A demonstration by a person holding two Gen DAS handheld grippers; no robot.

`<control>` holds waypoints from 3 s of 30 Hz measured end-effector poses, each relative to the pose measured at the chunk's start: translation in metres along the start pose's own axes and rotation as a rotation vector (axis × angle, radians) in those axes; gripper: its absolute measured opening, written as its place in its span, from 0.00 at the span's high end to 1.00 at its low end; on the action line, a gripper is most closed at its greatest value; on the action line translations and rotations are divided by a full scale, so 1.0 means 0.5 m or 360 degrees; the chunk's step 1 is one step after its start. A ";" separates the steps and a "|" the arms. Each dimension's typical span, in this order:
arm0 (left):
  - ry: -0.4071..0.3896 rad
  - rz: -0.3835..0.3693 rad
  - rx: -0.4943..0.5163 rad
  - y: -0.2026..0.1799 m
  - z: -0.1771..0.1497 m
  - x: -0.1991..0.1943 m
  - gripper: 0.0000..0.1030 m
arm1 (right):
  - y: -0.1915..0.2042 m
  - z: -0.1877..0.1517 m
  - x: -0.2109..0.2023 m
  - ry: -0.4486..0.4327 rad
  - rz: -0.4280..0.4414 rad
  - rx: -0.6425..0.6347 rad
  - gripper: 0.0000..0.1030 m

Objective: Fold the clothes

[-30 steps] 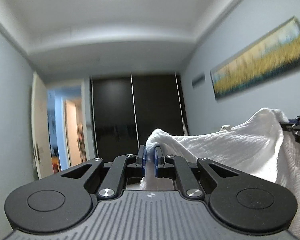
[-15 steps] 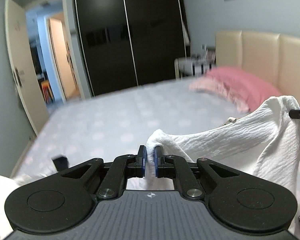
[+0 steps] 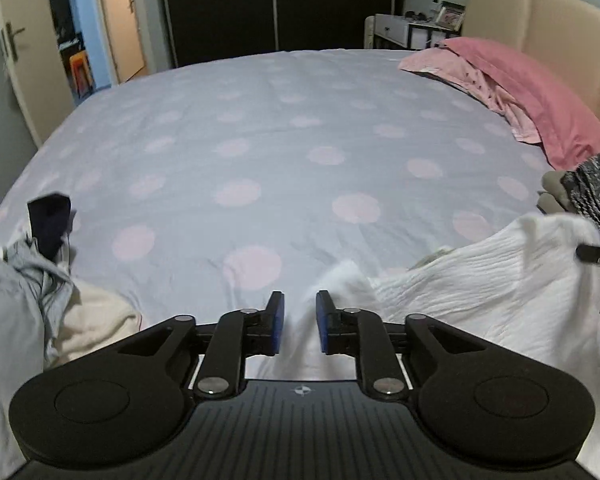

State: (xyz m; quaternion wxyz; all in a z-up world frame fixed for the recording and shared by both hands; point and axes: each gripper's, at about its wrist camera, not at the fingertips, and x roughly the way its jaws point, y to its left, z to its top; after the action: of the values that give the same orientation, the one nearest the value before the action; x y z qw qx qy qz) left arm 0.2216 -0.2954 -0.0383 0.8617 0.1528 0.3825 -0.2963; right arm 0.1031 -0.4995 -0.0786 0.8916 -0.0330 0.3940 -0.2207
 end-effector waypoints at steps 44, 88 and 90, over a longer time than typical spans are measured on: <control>0.0366 0.0085 -0.0437 0.188 -0.471 -0.161 0.57 | -0.132 -0.436 -0.117 0.0430 0.0195 0.1009 0.59; -0.0216 0.0363 -0.0915 0.349 -0.300 -0.247 1.00 | -0.295 -0.257 -0.239 -0.0163 -0.0414 0.1058 0.96; -0.0187 0.0346 -0.0885 0.336 -0.301 -0.238 1.00 | -0.281 -0.252 -0.246 -0.0179 -0.0268 0.1007 0.96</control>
State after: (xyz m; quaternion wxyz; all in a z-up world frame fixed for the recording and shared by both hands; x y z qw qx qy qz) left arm 0.1782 -0.0443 -0.0424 0.9178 -0.0663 0.3798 -0.0947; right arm -0.1117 -0.5597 -0.0479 0.8566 0.2008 0.2521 -0.4030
